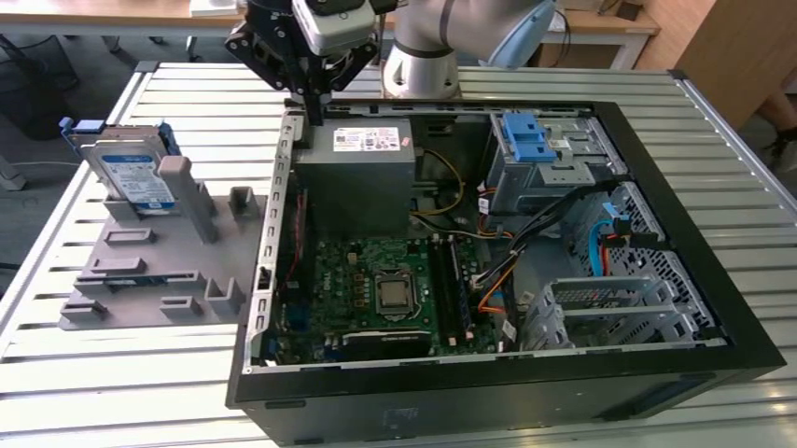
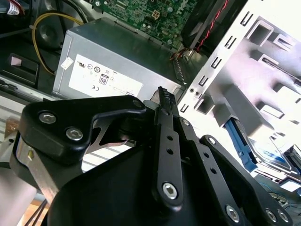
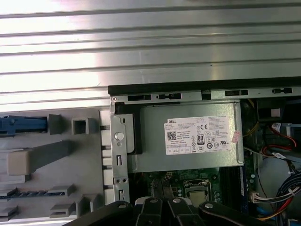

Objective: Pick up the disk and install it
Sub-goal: 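Reach for the disk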

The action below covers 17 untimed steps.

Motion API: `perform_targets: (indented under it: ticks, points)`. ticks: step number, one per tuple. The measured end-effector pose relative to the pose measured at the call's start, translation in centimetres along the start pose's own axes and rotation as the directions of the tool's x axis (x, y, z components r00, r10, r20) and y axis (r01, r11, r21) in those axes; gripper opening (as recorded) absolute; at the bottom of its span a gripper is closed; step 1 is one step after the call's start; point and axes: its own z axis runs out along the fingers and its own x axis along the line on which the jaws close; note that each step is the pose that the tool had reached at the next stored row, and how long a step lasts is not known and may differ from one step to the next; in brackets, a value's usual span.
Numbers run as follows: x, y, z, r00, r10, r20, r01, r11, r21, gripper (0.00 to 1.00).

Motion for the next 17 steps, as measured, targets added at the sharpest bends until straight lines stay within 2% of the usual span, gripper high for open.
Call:
perform_targets:
  ticks: [17]
  points:
    - [0.44,-0.03,0.0,1.0,0.0,0.0,0.0,1.0,0.0001,0.11]
